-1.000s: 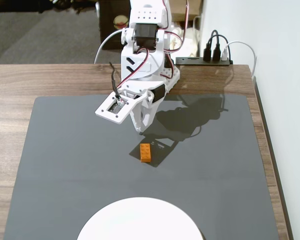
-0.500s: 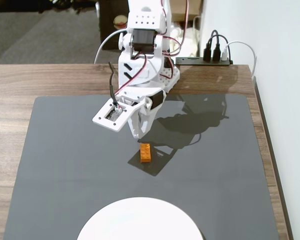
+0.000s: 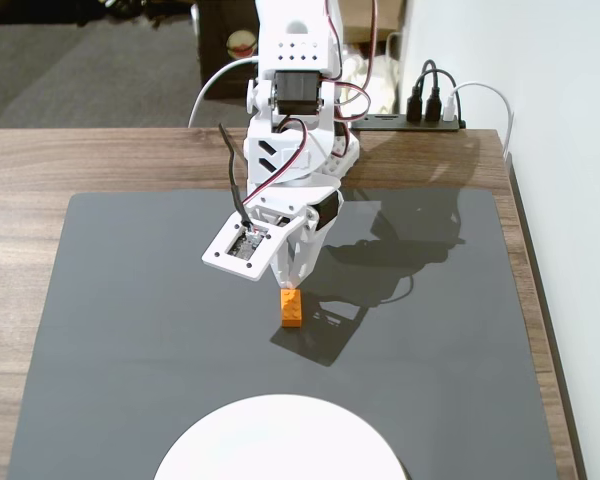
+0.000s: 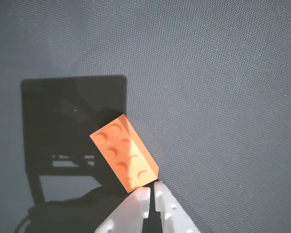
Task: Grasp a lego block and put it on the plate.
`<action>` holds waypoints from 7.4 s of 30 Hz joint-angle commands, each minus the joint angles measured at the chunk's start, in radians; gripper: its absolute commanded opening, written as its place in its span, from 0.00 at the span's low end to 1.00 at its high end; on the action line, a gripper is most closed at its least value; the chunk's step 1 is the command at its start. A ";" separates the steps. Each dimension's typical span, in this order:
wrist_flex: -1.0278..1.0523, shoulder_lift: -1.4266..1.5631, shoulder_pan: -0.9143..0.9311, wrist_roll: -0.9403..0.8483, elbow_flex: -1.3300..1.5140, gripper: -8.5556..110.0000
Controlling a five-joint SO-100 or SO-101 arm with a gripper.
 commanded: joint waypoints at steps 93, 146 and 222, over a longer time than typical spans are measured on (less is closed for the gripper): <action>0.443 -0.434 0.057 -0.574 -0.667 0.40; 0.276 -0.523 0.048 -0.644 -0.551 0.39; 0.595 -0.370 -0.021 -0.522 -1.058 0.11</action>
